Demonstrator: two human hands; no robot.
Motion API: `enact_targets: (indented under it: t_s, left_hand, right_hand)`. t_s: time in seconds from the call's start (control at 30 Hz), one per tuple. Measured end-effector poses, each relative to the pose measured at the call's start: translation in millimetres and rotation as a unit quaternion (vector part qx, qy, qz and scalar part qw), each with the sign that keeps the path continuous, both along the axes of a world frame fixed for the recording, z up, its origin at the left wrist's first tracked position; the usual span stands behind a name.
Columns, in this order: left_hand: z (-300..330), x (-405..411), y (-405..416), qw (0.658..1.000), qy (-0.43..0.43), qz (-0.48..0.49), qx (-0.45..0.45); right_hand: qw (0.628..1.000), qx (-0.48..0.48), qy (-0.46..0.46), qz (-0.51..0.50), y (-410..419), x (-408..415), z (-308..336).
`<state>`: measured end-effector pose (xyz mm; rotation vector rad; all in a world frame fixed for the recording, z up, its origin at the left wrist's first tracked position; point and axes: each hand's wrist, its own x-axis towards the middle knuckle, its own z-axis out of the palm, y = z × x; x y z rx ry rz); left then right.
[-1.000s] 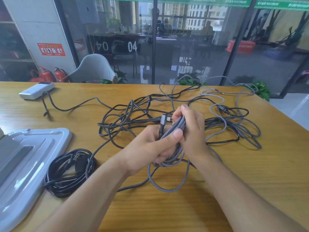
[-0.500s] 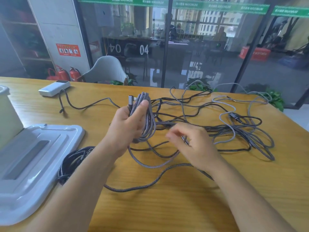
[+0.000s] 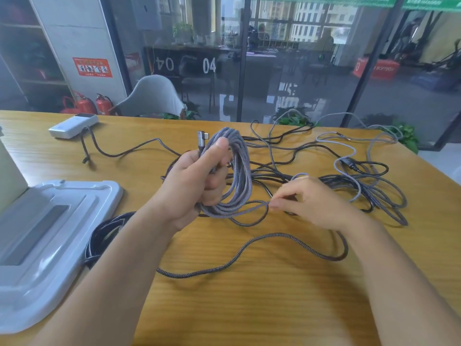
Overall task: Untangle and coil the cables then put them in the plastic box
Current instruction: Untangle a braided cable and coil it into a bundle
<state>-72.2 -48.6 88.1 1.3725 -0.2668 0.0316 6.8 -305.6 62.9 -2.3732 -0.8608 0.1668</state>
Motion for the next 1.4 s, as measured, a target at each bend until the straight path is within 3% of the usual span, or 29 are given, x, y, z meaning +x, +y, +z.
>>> enact_targets:
  t_s: [0.2, 0.4, 0.53, 0.63, 0.7, 0.77, 1.1, 1.4]
  left_hand:
    - [-4.1, -2.3, -13.0, 0.991, 0.029, -0.079, 0.103]
    - [-10.1, -2.8, -34.0, 0.984, 0.033, -0.081, 0.155]
    - [-13.6, -3.4, -44.6, 0.98, 0.035, -0.074, 0.18]
    - [-16.3, -4.7, -50.5, 0.975, 0.028, -0.073, 0.21]
    - [-17.1, -4.3, -53.5, 0.97, 0.021, -0.055, 0.235]
    - [-18.0, -3.6, -55.0, 0.968, 0.014, -0.036, 0.248]
    - [-22.7, -0.8, -53.6, 0.959, -0.034, 0.032, 0.28]
    - [-31.6, 4.4, -56.1, 0.942, -0.06, 0.095, 0.316]
  right_hand:
    - [0.97, -0.03, -0.186, -0.151, -16.1, 14.9, -6.8]
    - [0.933, 0.103, -0.262, -0.224, 5.2, 3.1, -3.6]
    - [0.938, 0.191, -0.183, -0.223, 19.7, -3.0, -7.9]
    - [0.935, 0.267, -0.052, -0.225, 27.2, -6.5, -3.0]
    - [0.911, 0.349, 0.087, -0.202, 28.4, -10.6, 5.5]
    - [0.885, 0.402, 0.162, -0.169, 26.6, -15.2, 12.4]
    - [0.954, 0.281, -0.022, -0.101, 27.4, -20.4, 11.4]
    - [0.956, 0.249, -0.078, -0.13, 36.5, -26.0, 11.6]
